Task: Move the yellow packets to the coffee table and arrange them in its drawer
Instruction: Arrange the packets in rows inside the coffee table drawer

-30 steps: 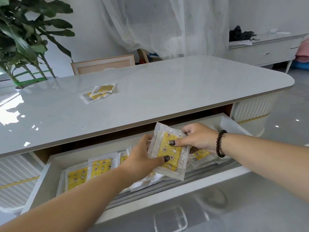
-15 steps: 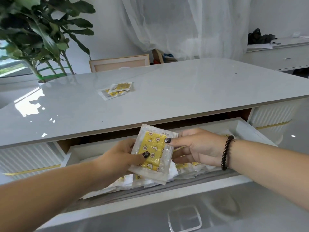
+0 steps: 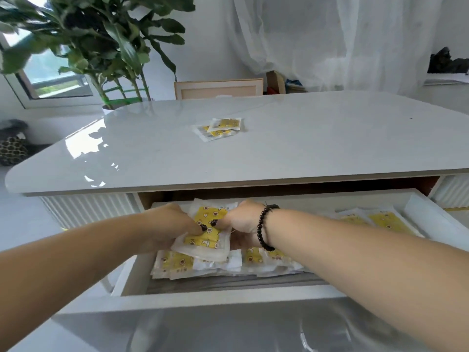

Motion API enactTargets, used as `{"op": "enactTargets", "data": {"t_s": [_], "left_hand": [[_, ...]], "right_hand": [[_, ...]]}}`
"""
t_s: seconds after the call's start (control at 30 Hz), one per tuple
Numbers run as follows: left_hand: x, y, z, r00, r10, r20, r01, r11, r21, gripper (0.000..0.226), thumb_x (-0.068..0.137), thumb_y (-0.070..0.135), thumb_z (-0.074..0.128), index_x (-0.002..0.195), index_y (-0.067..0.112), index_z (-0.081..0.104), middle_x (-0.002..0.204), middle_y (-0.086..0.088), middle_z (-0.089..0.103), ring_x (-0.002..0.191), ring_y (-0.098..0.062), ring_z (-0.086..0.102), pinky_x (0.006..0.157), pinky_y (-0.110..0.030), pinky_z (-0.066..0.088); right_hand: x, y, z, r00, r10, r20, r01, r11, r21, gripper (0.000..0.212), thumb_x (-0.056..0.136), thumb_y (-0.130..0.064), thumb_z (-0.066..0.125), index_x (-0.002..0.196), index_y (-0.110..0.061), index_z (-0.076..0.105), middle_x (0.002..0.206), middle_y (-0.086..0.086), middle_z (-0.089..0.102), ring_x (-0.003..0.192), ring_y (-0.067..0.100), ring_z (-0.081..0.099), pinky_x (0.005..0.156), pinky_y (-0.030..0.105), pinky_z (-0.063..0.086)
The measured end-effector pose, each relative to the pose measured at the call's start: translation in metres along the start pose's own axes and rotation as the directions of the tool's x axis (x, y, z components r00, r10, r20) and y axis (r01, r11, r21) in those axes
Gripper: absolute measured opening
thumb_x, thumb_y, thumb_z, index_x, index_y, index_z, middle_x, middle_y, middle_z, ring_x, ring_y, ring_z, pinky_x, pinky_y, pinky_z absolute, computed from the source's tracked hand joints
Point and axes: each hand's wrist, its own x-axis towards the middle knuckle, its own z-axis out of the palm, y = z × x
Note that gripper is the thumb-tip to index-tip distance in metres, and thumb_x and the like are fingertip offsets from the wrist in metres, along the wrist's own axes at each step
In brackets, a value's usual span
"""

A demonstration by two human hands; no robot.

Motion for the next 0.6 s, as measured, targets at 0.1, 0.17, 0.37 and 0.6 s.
{"op": "enactTargets", "data": {"t_s": [0.1,0.17,0.37,0.6], "left_hand": [[0.013,-0.013,-0.013,0.998,-0.064,-0.028,0.066,0.994,0.092,0.042,0.082,0.013,0.074,0.117,0.005,0.053,0.119,-0.015,0.062,0.107,-0.031,0.064,0.091,-0.044,0.055],[0.022,-0.021,-0.015,0.995,-0.061,-0.073,0.072,0.983,0.168,0.036,0.083,0.019,0.074,0.11,0.007,0.053,0.117,-0.013,0.059,0.107,-0.029,0.062,0.087,-0.039,0.057],[0.041,-0.034,-0.006,0.975,0.04,-0.22,0.052,0.916,0.399,0.023,0.086,0.022,0.065,0.093,0.002,0.056,0.077,-0.01,0.054,0.066,-0.024,0.054,0.059,-0.03,0.046],[0.046,-0.044,-0.002,0.949,0.126,-0.29,0.056,0.836,0.546,0.056,0.085,0.035,0.069,0.124,0.003,0.043,0.101,-0.008,0.055,0.074,-0.014,0.051,0.048,-0.021,0.035]], "right_hand": [[0.017,-0.002,0.017,0.998,-0.021,-0.064,0.009,0.983,-0.181,0.027,0.086,-0.009,0.066,0.109,0.001,0.054,0.111,0.019,0.066,0.098,0.031,0.067,0.088,0.042,0.054],[0.022,-0.005,0.022,0.988,-0.096,-0.117,0.039,0.908,-0.417,0.032,0.086,-0.02,0.068,0.108,-0.002,0.053,0.093,0.008,0.061,0.082,0.021,0.061,0.072,0.028,0.052],[0.05,-0.004,0.029,0.974,-0.162,-0.158,0.025,0.77,-0.637,0.025,0.087,-0.026,0.065,0.075,-0.015,0.046,0.065,-0.001,0.043,0.052,0.011,0.04,0.044,0.019,0.032],[0.068,0.004,0.033,0.937,-0.261,-0.232,-0.002,0.661,-0.75,0.029,0.085,-0.026,0.067,0.072,-0.012,0.045,0.066,-0.001,0.045,0.052,0.008,0.042,0.039,0.019,0.031]]}}
